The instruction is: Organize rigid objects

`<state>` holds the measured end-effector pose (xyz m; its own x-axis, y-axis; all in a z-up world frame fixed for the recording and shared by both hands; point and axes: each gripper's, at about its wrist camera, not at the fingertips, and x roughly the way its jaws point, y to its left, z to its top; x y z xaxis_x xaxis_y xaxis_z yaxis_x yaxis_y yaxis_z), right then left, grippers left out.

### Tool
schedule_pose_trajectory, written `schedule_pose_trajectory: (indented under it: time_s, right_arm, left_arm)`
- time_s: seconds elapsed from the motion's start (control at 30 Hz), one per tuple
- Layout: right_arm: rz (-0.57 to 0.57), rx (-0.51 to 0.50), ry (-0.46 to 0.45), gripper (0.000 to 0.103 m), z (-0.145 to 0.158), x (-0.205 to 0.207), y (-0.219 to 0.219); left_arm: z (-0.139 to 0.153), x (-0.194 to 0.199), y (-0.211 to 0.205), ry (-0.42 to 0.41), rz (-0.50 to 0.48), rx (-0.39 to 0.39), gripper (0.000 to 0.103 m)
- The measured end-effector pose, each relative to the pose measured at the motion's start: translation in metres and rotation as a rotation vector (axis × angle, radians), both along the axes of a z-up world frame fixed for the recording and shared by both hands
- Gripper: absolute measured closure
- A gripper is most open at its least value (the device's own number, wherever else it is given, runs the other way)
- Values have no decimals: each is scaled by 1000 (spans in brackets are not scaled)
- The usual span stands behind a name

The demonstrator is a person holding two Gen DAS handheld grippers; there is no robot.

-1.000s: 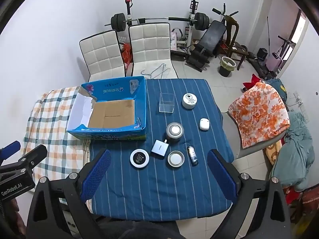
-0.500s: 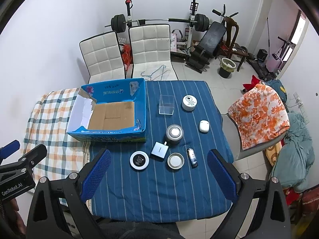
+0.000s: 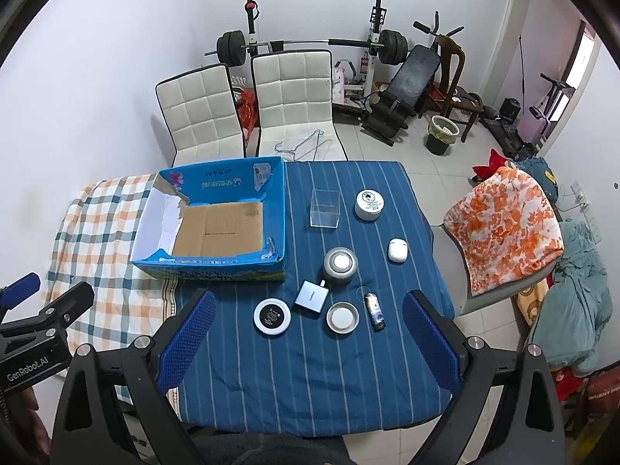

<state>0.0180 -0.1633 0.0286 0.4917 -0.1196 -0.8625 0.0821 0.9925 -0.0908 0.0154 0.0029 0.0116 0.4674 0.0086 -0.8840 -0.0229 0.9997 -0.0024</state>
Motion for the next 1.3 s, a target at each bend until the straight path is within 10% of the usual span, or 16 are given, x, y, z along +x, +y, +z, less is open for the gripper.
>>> schedule_pose_trajectory:
  time_s: [1.3]
  right_arm:
    - [5,-17,-26,4,8,9,4]
  left_arm:
    - [4,9,-2,-33,6,-6,0]
